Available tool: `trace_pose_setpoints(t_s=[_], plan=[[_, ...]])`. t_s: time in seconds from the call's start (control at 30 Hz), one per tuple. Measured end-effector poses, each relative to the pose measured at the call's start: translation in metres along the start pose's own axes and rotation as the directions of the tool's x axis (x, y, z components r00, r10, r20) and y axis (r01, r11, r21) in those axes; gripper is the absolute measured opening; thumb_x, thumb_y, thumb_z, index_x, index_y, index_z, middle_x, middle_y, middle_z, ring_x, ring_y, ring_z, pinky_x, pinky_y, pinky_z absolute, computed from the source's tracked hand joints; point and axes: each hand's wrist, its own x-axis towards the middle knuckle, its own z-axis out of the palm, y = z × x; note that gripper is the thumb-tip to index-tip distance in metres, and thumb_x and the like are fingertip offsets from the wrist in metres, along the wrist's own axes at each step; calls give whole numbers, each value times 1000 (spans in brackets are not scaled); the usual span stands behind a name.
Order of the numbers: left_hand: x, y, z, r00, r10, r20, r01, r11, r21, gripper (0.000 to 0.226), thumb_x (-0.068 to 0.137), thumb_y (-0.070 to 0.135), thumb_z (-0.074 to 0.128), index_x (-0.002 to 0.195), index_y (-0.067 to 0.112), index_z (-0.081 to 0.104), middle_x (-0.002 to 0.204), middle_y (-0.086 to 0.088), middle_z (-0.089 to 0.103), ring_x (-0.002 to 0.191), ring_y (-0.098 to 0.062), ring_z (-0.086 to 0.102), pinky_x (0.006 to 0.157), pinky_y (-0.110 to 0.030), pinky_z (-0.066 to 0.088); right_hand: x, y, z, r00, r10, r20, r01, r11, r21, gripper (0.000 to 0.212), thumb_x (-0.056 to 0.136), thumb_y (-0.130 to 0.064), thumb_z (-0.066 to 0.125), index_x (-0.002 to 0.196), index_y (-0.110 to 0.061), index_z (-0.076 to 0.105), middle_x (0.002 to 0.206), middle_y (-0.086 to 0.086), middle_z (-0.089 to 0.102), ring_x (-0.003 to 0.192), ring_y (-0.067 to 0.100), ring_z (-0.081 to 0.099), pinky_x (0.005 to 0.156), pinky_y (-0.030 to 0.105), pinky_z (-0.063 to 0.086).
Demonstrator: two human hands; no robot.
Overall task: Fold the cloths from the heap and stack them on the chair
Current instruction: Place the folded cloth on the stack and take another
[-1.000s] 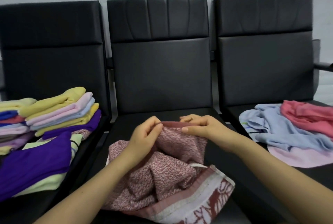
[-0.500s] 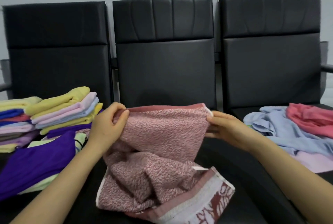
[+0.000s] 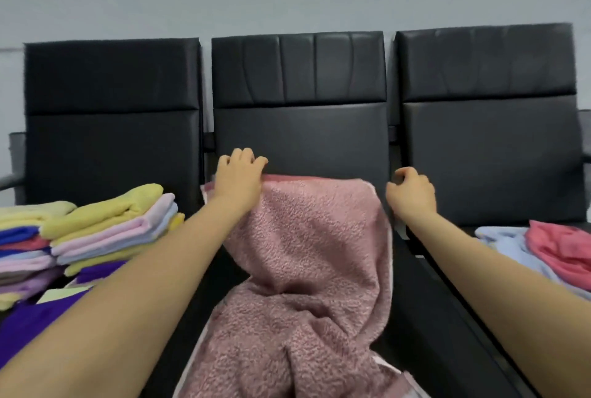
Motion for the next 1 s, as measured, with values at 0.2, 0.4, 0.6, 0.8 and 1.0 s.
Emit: trace_pose_setpoints(t_s=[0.2, 0.4, 0.6, 0.8, 1.0], plan=[[-78, 60, 9, 980, -38, 196, 107, 930, -353, 43, 94, 33, 52, 136, 25, 48, 135, -3, 44, 127, -24, 38, 106, -39, 31, -51, 28, 17, 975, -28, 221, 35, 999, -28, 33, 89, -21, 52, 121, -16, 60, 123, 11, 60, 116, 30, 55, 89, 35, 44], [-193, 74, -36, 988, -47, 145, 143, 605, -783, 10, 92, 19, 58, 95, 19, 67, 95, 4, 63, 82, -9, 57, 79, -29, 46, -134, 57, -7, 863, -94, 496, 40, 992, 118, 24, 87, -14, 59, 65, -10, 67, 50, -6, 61, 51, 7, 58, 62, 28, 51], [-254, 61, -68, 878, 395, 271, 1, 565, -825, 33, 85, 47, 47, 72, 20, 61, 65, 14, 62, 61, 0, 56, 65, -32, 47, -185, 50, -44, 539, -307, 784, 210, 951, 229, 37, 90, -26, 68, 55, -17, 59, 51, -6, 57, 50, 7, 49, 52, 21, 40], [-283, 31, -46, 785, 493, 376, -236, 798, -555, 46, 79, 72, 38, 101, 36, 57, 93, 18, 51, 93, 0, 45, 84, -32, 45, -215, 62, -44, 384, -403, 830, 512, 841, 172, 34, 73, -43, 80, 95, -21, 65, 87, -10, 61, 79, 3, 55, 75, 23, 47], [-287, 28, -45, 798, 440, 413, -188, 832, -523, 50, 75, 68, 45, 103, 30, 59, 89, 18, 55, 88, -3, 51, 81, -28, 42, -218, 59, -35, 329, -356, 875, 634, 770, 75, 28, 78, -45, 75, 75, -29, 53, 94, -3, 50, 92, 10, 45, 85, 29, 44]])
